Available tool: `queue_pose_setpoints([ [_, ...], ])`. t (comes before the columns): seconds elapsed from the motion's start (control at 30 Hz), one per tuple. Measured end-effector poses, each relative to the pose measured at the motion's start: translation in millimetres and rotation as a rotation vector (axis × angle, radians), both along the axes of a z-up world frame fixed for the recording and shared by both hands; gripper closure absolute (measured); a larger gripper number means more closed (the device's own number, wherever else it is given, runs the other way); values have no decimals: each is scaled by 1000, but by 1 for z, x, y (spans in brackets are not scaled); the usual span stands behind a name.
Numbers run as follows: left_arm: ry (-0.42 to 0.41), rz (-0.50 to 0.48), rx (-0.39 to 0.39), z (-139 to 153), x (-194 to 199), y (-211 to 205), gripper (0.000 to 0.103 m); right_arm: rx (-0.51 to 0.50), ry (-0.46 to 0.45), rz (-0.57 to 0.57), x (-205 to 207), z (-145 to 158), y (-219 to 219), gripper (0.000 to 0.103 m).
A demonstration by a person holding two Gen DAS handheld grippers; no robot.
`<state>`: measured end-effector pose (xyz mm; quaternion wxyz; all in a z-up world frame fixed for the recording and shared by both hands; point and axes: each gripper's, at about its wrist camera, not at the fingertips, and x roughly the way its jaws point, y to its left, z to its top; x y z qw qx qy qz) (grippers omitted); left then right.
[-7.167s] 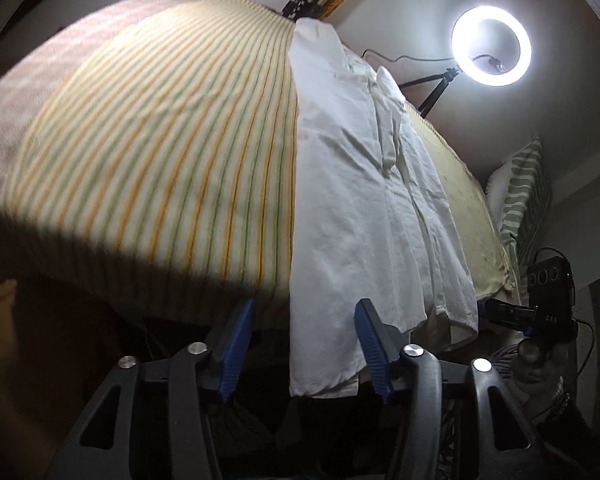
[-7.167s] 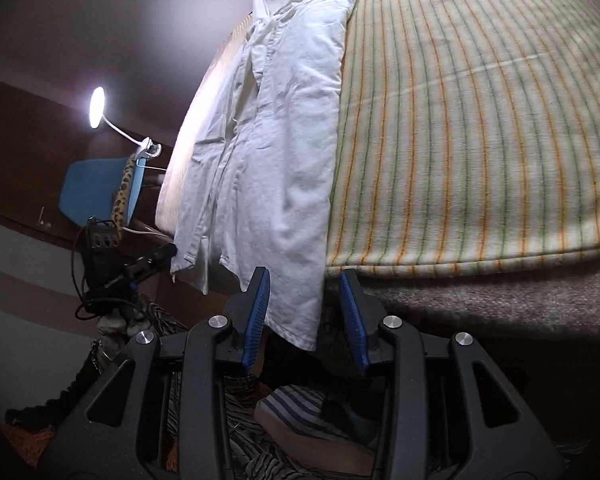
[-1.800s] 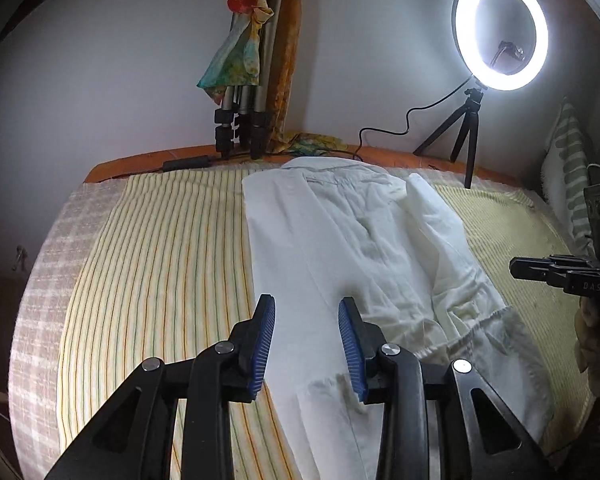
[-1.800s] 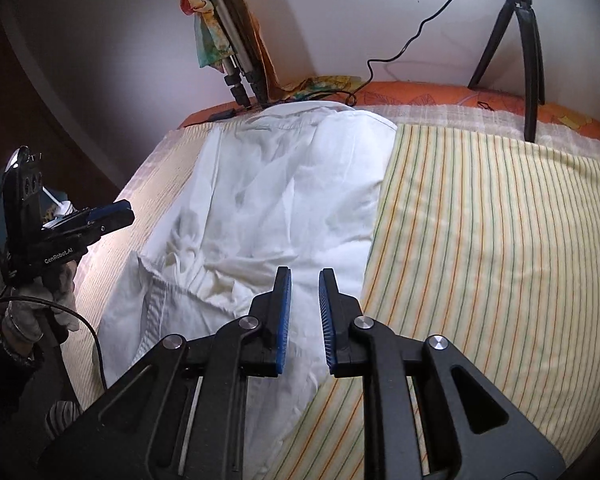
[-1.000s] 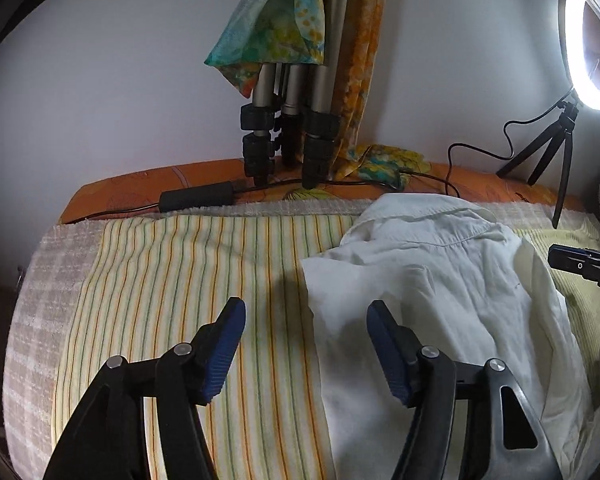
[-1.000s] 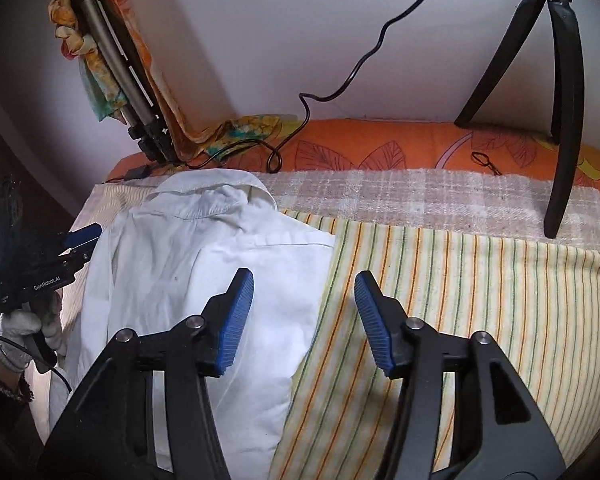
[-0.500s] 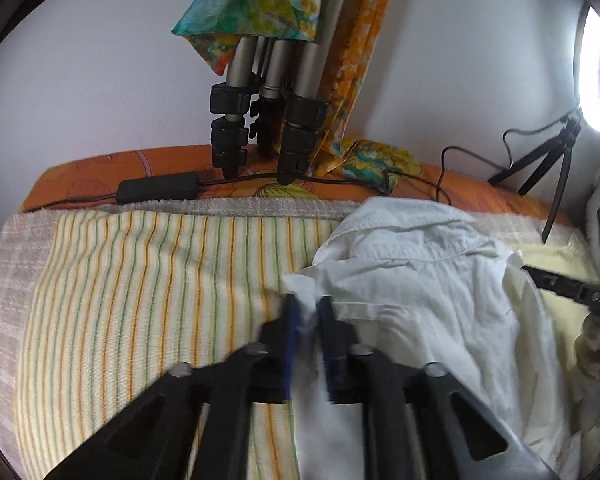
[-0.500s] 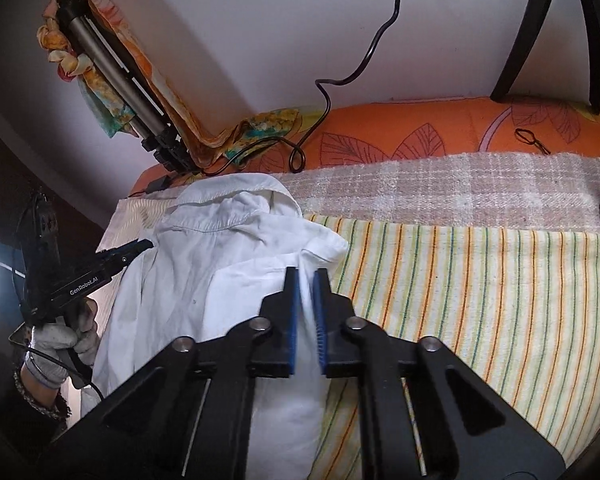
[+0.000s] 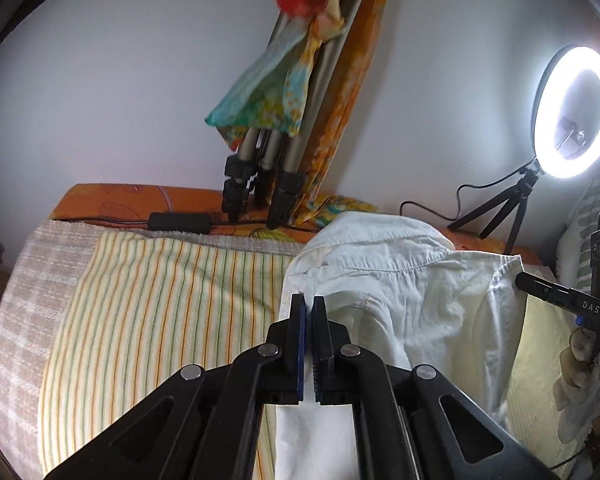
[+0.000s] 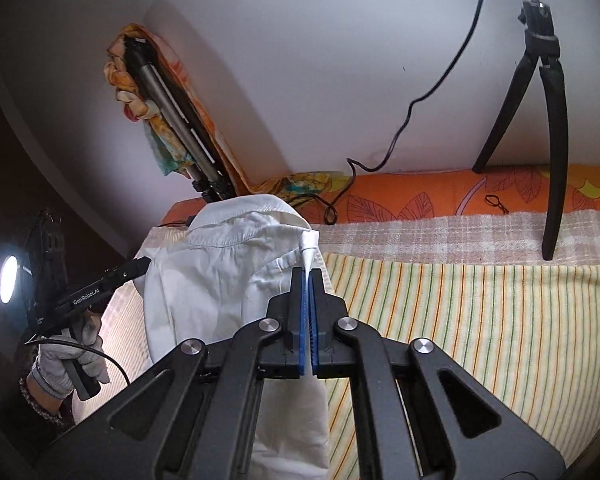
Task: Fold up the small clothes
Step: 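Grasp the collar end with both grippers and fold it over the hem, then open both grippers and release the folded shirt bundle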
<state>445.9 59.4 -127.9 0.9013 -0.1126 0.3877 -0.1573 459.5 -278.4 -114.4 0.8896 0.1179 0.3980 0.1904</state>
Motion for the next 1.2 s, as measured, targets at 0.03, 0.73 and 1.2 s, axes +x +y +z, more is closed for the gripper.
queue_pose_setpoints([
  [0.03, -11, -1, 2, 7, -7, 2, 103, -6, -11, 4, -6, 8, 3, 100],
  [0.73, -125, -22, 41, 49, -202, 16, 103, -78, -69, 28, -208, 54, 14, 101],
  [1.2, 20, -92, 124, -43, -299, 20, 97, -202, 74, 77, -290, -25, 1, 100],
])
